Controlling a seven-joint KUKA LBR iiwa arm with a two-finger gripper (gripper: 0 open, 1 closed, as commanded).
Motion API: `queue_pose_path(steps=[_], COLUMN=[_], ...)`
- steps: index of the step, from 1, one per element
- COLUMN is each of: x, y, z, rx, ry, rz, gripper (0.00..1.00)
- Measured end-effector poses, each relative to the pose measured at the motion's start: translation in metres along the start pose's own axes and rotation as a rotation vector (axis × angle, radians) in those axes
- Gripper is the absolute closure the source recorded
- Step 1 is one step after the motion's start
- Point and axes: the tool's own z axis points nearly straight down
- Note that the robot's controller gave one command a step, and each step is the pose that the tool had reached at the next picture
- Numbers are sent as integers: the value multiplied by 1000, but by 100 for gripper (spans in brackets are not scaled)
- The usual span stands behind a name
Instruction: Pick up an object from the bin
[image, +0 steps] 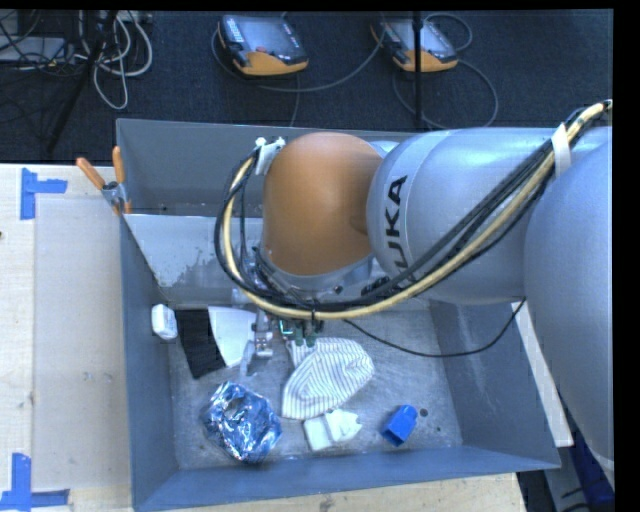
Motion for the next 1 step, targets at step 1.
queue_pose_path(steps=[1], x=[-2], y=[-1], z=[-4], rx=[-1], ry=[-7], rz=[4], gripper=[0])
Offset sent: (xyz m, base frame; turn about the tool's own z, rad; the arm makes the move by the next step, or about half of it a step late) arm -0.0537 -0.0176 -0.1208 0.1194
